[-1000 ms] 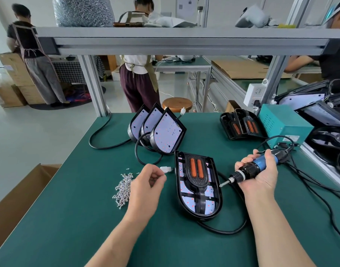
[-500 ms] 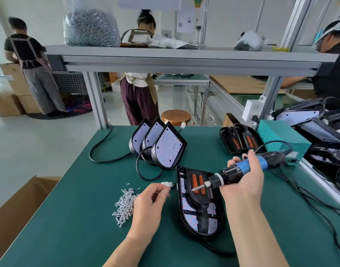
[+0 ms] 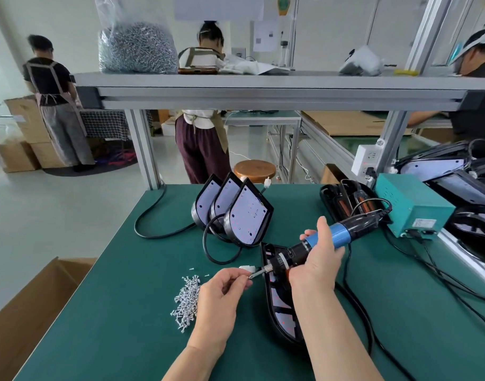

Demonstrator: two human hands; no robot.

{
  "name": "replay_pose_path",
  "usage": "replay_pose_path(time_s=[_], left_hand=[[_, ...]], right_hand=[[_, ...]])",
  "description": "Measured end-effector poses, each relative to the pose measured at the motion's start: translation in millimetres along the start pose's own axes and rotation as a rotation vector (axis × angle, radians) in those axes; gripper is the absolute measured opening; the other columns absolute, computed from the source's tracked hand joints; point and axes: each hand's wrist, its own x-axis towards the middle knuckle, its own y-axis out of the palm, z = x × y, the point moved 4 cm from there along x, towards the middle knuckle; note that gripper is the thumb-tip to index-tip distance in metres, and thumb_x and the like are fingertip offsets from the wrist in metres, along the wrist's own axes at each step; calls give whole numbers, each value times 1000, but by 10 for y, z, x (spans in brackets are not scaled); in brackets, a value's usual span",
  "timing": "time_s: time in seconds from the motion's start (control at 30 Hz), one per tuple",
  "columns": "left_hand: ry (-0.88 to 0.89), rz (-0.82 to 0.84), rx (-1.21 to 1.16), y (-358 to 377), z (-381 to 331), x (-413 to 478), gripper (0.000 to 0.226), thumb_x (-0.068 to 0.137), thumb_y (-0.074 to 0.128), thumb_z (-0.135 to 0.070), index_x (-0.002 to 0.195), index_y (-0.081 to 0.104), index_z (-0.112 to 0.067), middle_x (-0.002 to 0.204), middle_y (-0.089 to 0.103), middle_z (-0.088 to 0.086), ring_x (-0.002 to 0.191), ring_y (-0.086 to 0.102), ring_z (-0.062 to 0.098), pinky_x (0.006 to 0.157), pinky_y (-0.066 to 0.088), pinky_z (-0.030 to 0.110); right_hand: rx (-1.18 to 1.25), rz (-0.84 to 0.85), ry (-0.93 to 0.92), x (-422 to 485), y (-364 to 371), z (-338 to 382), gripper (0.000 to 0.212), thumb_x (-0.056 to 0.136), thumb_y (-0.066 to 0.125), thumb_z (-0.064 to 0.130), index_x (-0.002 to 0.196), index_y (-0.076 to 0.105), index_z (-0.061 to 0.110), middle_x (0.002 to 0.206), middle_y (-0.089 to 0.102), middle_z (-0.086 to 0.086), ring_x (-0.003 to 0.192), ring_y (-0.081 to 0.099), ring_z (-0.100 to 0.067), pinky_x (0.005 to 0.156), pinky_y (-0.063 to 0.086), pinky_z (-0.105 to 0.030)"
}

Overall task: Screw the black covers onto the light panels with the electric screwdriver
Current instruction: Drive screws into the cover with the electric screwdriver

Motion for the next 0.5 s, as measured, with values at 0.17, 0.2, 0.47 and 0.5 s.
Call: replay_pose_path(time_s=[0.17,0.2,0.47,0.5], left_hand=[[3,5,-20,4,7,5,21,93,65,-5,87,75,-22,81,76,-1,80,70,8,76,51,14],[2,7,-22,5,8,4,22,93,65,-5,85,75,-23,81,76,0,80,70,8,76,52,14],[-12,6,-29,13,4,-3,20,93,65,-8,85,75,-24,80,76,-2,81,69,8,78,53,16],[-12,5,-29,13,3,-4,20,93,65,-8,85,75,-23,80,76,-2,81,69,8,78,53,16]], right_hand=[[-10,-4,-8,19,-9,-11,26,92,74,33,110,57,25,72,62,6,64,60,-9,74,49,-30],[-11,-6,-8,23,-9,-14,27,92,74,33,111,57,25,73,62,6,65,60,-10,75,49,-31],[-42,-3,-23,39,-17,-40,25,91,74,35,105,56,25,75,63,5,68,60,-11,75,50,-31],[-43,-3,-23,42,-18,-41,25,91,74,35,105,56,25,75,63,5,67,60,-11,74,50,-31]])
